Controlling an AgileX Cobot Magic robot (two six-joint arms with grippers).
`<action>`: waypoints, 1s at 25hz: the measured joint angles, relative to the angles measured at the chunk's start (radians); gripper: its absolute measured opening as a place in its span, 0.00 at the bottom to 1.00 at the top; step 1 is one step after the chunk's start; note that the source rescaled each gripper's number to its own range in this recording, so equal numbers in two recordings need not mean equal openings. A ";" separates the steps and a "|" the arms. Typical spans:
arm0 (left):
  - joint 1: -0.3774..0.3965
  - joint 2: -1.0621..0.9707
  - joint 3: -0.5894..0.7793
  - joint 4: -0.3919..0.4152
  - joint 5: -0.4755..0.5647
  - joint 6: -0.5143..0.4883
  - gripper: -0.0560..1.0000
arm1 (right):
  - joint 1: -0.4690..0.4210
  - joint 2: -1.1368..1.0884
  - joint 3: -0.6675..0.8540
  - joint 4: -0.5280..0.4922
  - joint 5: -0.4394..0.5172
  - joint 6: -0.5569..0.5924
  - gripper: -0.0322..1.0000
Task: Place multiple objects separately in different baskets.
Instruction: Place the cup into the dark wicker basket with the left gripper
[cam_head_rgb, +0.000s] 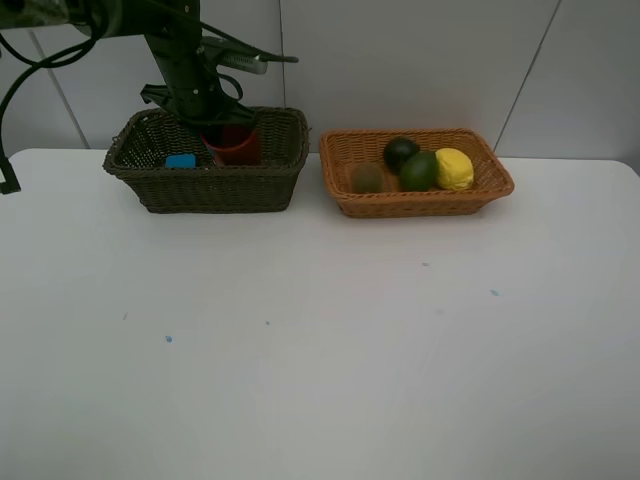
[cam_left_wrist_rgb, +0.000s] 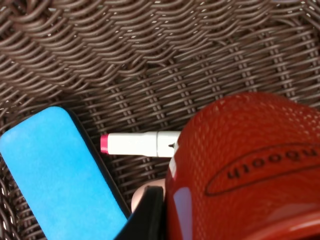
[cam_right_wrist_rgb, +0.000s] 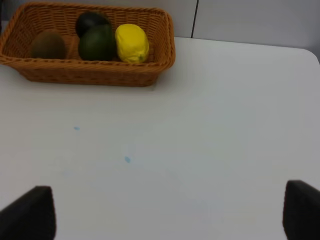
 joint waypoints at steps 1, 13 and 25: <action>0.000 0.000 0.000 0.000 0.000 0.011 0.05 | 0.000 0.000 0.000 0.000 0.000 0.000 1.00; 0.000 0.000 0.000 -0.008 -0.006 -0.048 0.96 | 0.000 0.000 0.000 0.000 0.000 0.000 1.00; 0.000 -0.014 0.000 -0.009 0.004 -0.059 1.00 | 0.000 0.000 0.000 0.000 0.000 0.000 1.00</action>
